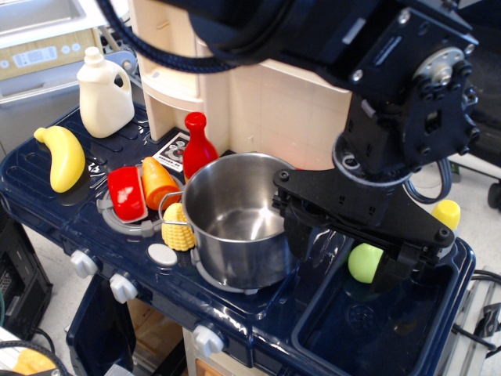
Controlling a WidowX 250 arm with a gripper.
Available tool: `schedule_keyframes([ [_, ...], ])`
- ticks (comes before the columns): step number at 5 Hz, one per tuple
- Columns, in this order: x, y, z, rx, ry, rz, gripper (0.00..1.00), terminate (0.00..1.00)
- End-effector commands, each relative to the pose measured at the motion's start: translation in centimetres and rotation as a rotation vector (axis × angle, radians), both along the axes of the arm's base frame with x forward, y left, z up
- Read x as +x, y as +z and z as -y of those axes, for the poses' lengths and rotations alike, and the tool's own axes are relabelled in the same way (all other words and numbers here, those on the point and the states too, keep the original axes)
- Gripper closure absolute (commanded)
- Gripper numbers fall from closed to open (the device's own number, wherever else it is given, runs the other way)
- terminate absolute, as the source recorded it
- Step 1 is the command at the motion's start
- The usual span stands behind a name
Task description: Put banana in pot or pan
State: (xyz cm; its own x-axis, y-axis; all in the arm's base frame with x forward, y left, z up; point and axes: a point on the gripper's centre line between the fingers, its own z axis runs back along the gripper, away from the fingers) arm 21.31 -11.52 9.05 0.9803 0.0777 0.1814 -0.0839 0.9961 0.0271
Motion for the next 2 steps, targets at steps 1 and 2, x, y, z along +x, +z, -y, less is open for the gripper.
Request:
schedule_keyframes([
  [1,0.0,0.0,0.0,0.000,0.000,0.000,0.00,0.00],
  [2,-1.1,3.1,-0.9,-0.033,0.094,-0.018,0.00,0.00],
])
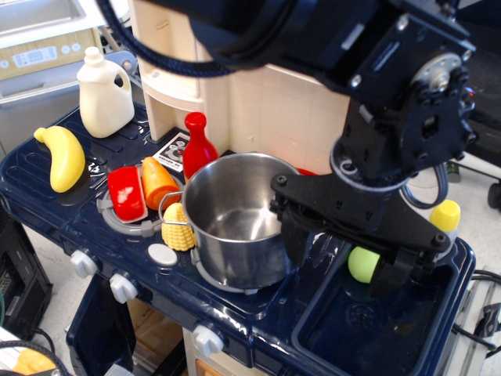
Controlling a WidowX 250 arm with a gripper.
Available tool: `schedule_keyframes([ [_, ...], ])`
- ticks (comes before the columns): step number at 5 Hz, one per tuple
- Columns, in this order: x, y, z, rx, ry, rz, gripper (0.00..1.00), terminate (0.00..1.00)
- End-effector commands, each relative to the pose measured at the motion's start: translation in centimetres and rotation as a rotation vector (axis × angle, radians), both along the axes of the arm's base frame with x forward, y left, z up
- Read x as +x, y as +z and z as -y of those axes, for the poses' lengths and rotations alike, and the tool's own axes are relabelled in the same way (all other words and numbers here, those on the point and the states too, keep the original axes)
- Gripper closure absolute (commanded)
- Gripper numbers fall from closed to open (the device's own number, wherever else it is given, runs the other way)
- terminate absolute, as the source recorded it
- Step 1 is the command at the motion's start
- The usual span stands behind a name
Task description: Put banana in pot or pan
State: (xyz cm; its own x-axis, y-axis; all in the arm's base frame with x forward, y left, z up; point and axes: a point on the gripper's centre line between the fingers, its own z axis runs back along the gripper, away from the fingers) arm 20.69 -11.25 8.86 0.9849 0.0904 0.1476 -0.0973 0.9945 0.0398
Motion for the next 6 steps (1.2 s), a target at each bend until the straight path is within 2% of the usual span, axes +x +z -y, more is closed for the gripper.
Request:
schedule_keyframes([
  [1,-1.6,6.9,-3.4,0.045,0.169,-0.004,0.00,0.00],
  [2,-2.0,9.1,-8.3,0.079,0.149,-0.068,0.00,0.00],
  [3,-0.7,10.1,-13.3,0.060,0.209,-0.084,0.00,0.00],
  [4,0.6,8.4,-18.3,0.043,0.193,-0.101,0.00,0.00],
  [5,2.8,6.9,-22.3,0.046,0.218,-0.087,0.00,0.00],
  [6,4.0,5.5,-24.5,0.058,0.287,-0.029,0.00,0.00],
])
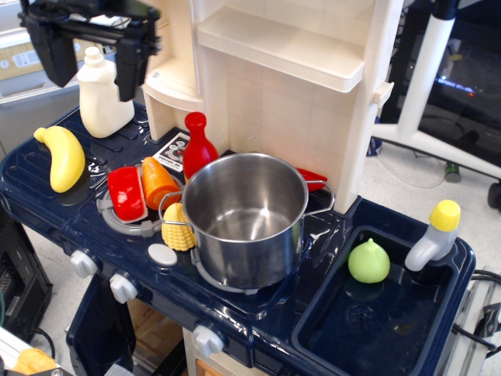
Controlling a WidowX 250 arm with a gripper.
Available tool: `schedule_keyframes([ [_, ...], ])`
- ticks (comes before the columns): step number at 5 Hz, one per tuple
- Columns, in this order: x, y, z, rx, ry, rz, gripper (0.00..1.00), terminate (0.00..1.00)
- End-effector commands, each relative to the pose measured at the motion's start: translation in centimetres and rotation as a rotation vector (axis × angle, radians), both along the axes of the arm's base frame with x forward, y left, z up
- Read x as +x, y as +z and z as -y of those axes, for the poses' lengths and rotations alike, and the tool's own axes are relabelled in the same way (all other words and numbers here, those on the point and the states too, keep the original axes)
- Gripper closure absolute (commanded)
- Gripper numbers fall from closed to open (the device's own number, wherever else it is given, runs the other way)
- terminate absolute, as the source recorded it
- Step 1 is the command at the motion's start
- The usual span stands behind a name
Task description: Put banana in pot or pan
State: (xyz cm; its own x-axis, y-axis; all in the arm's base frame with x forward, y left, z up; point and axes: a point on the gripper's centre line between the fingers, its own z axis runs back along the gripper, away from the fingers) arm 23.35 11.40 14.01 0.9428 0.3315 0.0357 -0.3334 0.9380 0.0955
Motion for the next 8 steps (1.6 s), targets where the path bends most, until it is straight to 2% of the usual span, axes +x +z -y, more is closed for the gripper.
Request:
schedule_keyframes([
  [1,1.6,-1.7,-3.8,0.079,0.069,0.157,0.00,0.00],
  [2,2.3,-3.8,-4.8,0.066,0.080,0.193,0.00,0.00],
  [4,2.2,-7.9,-5.6,0.067,0.104,0.182,0.00,0.00],
  [5,1.7,-9.0,-6.4,0.064,0.107,0.175,0.00,0.00],
  [6,1.2,-10.2,-7.5,0.088,0.104,0.186,0.00,0.00],
  [7,1.4,-12.0,-8.6,0.099,0.108,0.233,0.00,0.00],
  [8,1.8,-12.5,-8.8,0.081,0.142,0.247,1.00,0.00],
])
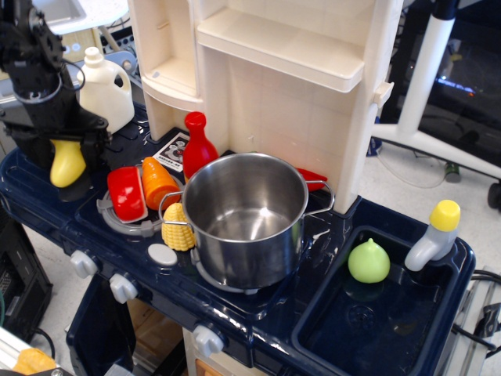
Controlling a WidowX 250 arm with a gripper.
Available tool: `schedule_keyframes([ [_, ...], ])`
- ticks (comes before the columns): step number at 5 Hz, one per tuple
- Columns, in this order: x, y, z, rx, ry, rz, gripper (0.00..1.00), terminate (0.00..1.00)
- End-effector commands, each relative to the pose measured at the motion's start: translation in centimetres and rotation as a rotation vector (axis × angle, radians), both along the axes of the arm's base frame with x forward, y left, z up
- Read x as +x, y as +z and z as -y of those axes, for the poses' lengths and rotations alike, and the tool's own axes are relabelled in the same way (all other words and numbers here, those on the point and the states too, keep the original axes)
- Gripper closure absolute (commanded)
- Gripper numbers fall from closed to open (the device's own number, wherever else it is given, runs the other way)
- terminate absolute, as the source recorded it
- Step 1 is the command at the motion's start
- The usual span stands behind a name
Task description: Put banana in pot or pan
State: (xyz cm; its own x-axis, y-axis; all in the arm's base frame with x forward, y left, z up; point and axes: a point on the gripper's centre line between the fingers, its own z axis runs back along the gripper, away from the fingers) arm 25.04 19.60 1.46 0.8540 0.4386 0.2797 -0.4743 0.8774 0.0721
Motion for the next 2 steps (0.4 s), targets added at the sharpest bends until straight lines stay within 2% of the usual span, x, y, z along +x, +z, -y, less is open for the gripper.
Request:
schedule_keyframes([
  [1,-0.9,3.6,0.4,0.015,0.054,-0.041,1.00,0.00],
  [2,-3.1,8.7,1.7,0.008,0.100,-0.146,1.00,0.00],
])
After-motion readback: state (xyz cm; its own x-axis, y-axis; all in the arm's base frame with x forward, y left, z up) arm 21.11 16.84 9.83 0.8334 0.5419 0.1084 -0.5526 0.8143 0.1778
